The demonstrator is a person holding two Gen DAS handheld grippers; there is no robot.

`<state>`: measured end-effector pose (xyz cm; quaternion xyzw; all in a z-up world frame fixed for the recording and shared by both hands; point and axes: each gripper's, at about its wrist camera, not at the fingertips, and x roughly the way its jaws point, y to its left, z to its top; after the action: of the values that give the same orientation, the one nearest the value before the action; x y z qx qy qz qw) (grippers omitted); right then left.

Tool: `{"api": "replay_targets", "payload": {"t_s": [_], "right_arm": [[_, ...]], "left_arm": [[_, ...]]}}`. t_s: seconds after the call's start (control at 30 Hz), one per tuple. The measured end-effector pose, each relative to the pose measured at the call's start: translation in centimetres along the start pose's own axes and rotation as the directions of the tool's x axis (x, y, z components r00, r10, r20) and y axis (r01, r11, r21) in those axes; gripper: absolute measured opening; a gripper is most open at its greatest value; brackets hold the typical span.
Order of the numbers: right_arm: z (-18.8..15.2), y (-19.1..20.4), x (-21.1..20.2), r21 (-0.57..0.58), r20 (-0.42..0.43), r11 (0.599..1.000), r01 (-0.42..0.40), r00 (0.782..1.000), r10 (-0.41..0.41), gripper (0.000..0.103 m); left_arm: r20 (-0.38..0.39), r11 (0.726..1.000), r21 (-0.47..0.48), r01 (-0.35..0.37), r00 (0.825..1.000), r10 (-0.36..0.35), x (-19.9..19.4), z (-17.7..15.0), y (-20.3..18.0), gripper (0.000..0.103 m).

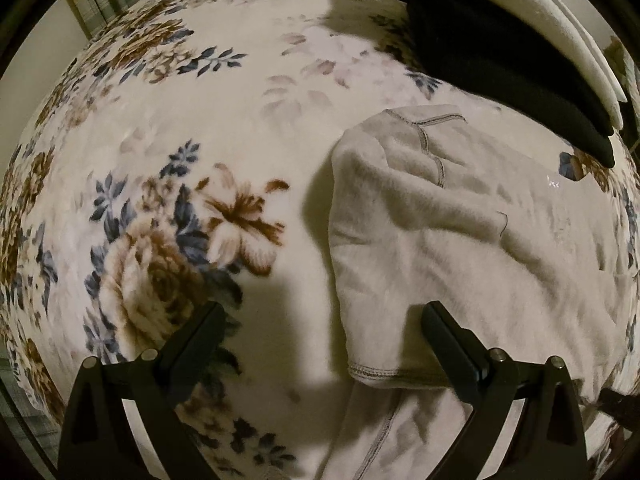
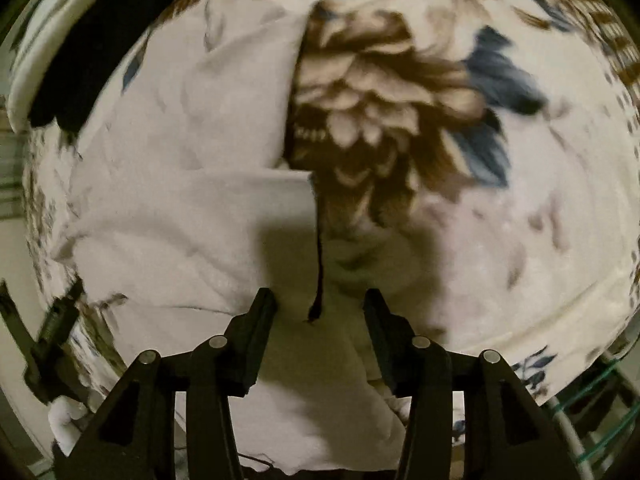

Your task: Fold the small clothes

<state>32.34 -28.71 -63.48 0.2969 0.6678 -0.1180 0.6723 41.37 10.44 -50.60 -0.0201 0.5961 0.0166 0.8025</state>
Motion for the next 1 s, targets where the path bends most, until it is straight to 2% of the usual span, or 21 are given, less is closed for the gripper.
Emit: {"api": "replay_targets", "payload": {"t_s": [0.13, 0.27, 0.3, 0.33, 0.4, 0.43, 0.53, 0.63, 0.7, 0.8, 0.9, 0.97, 1.0], "right_arm": [[1.5, 0.0, -2.3, 0.021, 0.136, 0.997, -0.068, 0.989, 0.064, 0.051], [3.2, 1.2, -1.1, -0.023, 0.109, 0.999, -0.031, 0.994, 0.033, 0.049], [3.7, 1.7, -1.0, -0.044, 0.107, 0.999, -0.025, 0.994, 0.03, 0.023], [3.6, 2.4, -1.2, -0.071, 0.127, 0.997, 0.003, 0.992, 0.007, 0.006], [2.8, 3.7, -2.4, -0.118, 0.187, 0.991, 0.056, 0.982, -0.033, 0.006], [2.4, 4.5, -3.8, -0.147, 0.24, 0.986, 0.083, 0.97, -0.046, 0.006], [2.5, 5.7, -6.3, -0.189, 0.315, 0.976, 0.112, 0.948, -0.048, 0.006], [2.9, 6.6, -7.9, -0.228, 0.362, 0.963, 0.142, 0.931, -0.051, 0.006], [3.7, 6.8, -8.4, -0.237, 0.365, 0.96, 0.146, 0.93, -0.052, 0.006], [5.6, 7.0, -7.1, -0.26, 0.348, 0.949, 0.177, 0.934, -0.079, 0.005], [7.0, 6.7, -3.6, -0.252, 0.252, 0.955, 0.159, 0.963, -0.094, 0.006], [8.0, 5.5, -2.1, -0.201, 0.169, 0.97, 0.134, 0.98, -0.101, 0.017], [8.1, 5.1, -2.2, -0.182, 0.173, 0.976, 0.123, 0.981, -0.091, 0.026]], "left_arm": [[0.004, 1.0, 0.008, -0.001, 1.0, 0.001, -0.1, 0.2, 0.1, 0.101], [0.003, 1.0, 0.009, -0.002, 1.0, 0.002, -0.1, 0.2, -0.1, 0.101], [0.003, 1.0, 0.008, -0.001, 1.0, 0.001, -0.2, 0.2, -0.1, 0.101], [0.005, 1.0, 0.01, 0.001, 1.0, -0.001, -0.3, 0.2, -0.1, 0.101], [0.01, 1.0, 0.018, 0.001, 1.0, -0.001, -0.4, 0.2, -0.2, 0.101], [0.01, 1.0, 0.02, 0.0, 1.0, -0.001, -0.4, 0.2, -0.2, 0.101], [0.003, 1.0, 0.015, 0.005, 1.0, -0.005, -0.2, 0.3, -0.1, 0.101], [-0.005, 1.0, 0.003, 0.013, 1.0, -0.013, -0.1, 0.4, 0.0, 0.101], [-0.01, 1.0, 0.0, 0.016, 1.0, -0.016, 0.1, 0.5, -0.1, 0.101], [-0.019, 1.0, 0.002, 0.019, 1.0, -0.019, 0.3, 0.6, -0.3, 0.101], [-0.024, 1.0, -0.007, 0.023, 0.999, -0.023, 0.2, 0.6, -0.2, 0.101], [-0.007, 0.999, -0.019, 0.037, 0.999, -0.037, -0.7, 0.8, 0.0, 0.101], [0.02, 0.999, -0.023, 0.042, 0.999, -0.041, -1.6, 1.0, 0.1, 0.101]]}}
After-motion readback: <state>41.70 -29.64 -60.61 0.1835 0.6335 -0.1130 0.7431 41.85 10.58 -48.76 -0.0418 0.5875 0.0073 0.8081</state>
